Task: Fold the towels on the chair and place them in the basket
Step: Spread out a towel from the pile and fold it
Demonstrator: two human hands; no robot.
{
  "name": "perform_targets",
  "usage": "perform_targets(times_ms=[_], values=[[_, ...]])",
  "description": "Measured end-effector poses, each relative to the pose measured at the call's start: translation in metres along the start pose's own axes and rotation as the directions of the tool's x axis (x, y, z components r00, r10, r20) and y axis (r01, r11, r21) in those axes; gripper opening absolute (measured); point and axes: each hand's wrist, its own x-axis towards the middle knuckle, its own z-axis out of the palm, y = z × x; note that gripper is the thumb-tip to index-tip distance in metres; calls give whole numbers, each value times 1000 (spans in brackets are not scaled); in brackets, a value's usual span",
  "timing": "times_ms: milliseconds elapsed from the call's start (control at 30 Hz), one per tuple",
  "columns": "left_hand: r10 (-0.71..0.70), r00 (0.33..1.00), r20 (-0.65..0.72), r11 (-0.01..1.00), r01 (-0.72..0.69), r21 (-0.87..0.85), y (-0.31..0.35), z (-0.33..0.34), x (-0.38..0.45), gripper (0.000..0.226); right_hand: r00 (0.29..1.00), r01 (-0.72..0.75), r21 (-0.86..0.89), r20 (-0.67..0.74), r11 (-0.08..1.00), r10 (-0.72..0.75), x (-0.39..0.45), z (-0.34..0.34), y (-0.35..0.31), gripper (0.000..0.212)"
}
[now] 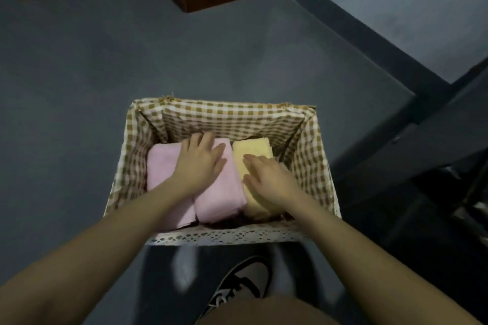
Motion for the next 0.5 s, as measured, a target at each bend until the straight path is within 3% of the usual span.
perform_targets(times_ms=[67,167,333,500], values=[[-42,994,99,999,43,-8,17,5,-4,59,997,68,-22,-27,997,-69,9,1,10,53],[-24,950,311,999,10,46,23,19,-3,80,989,127,-107,89,986,-117,20,8,19,65],[182,941,286,972,-215,89,0,47,-4,111,960,60,-260,281,964,16,30,24,37,84],[201,937,285,974,-222,41,5,42,3,98,959,64,-218,283,974,0,32,21,40,76]])
